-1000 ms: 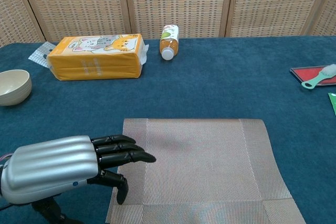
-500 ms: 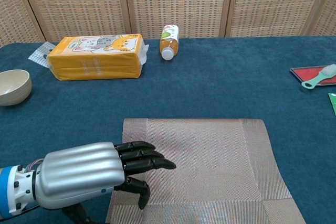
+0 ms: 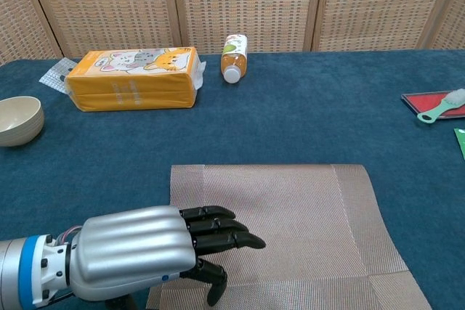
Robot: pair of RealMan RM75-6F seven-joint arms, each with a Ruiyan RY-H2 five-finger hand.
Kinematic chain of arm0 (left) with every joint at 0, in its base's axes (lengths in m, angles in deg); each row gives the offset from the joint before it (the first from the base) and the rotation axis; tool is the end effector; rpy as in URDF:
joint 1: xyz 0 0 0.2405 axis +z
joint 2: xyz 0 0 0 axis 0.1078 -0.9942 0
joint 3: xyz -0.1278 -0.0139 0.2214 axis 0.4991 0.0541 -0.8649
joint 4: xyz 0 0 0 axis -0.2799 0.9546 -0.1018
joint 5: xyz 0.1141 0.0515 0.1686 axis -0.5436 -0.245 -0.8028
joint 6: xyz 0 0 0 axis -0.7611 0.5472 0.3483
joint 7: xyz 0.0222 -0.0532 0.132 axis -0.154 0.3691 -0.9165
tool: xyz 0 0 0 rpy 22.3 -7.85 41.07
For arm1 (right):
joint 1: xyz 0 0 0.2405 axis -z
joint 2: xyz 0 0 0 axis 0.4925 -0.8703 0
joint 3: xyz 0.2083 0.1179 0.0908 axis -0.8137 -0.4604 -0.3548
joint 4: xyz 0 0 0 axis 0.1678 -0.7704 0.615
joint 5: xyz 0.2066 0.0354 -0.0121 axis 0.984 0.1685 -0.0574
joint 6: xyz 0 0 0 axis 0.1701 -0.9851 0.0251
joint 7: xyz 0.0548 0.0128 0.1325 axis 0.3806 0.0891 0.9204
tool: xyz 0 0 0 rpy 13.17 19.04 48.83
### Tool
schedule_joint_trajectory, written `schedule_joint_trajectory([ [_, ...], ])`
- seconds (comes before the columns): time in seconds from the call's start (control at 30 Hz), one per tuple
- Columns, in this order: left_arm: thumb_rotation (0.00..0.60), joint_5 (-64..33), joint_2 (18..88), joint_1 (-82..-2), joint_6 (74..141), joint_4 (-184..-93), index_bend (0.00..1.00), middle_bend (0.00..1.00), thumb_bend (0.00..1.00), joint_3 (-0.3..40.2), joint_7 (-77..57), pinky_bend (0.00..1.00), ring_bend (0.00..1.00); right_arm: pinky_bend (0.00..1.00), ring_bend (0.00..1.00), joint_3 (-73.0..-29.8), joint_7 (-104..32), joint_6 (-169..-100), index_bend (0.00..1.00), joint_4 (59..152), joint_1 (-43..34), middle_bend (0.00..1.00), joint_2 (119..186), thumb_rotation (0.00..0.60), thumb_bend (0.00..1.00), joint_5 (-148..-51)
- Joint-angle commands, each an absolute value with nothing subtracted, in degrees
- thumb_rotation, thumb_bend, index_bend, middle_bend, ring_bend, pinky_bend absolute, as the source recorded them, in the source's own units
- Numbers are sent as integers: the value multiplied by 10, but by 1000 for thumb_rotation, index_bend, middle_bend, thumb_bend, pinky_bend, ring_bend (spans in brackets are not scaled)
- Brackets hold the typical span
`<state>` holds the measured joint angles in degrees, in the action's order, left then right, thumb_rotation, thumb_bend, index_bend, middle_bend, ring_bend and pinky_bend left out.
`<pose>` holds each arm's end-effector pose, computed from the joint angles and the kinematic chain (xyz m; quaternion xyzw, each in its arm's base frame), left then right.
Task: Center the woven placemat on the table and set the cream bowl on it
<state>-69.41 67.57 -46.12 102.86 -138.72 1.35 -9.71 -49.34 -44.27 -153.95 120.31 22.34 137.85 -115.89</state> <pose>-0.1503 0.2035 -0.0968 -0.9039 -0.1633 -0.3803 0.1081 -0.3154 -0.2123 0.1550 0.5672 -0.3603 0.3732 0.6397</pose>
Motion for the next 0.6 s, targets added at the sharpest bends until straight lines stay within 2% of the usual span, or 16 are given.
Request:
schedule_joint_trajectory([
  [0.03, 600, -686, 677, -465, 1020, -1393, 426, 0, 254, 13, -109, 0, 0, 0, 0, -493, -442, -1541, 0, 1204, 224, 0, 1378, 600, 0, -1160],
  [0.17, 600, -678, 681, -465, 1017, -1394, 430, 0, 368, 12, -117, 0, 0, 0, 0, -492, -442, -1541, 0, 1206, 224, 0, 1377, 600, 0, -1160],
  [0.5, 600, -662, 688, -466, 1014, -1388, 447, 0, 468, 10, -126, 0, 0, 0, 0, -490, -440, -1543, 0, 1214, 226, 0, 1373, 600, 0, -1165],
  [0.6, 600, -657, 693, -467, 1013, -1383, 502, 0, 481, 10, -131, 0, 0, 0, 0, -490, -437, -1544, 0, 1215, 226, 0, 1371, 600, 0, -1165],
])
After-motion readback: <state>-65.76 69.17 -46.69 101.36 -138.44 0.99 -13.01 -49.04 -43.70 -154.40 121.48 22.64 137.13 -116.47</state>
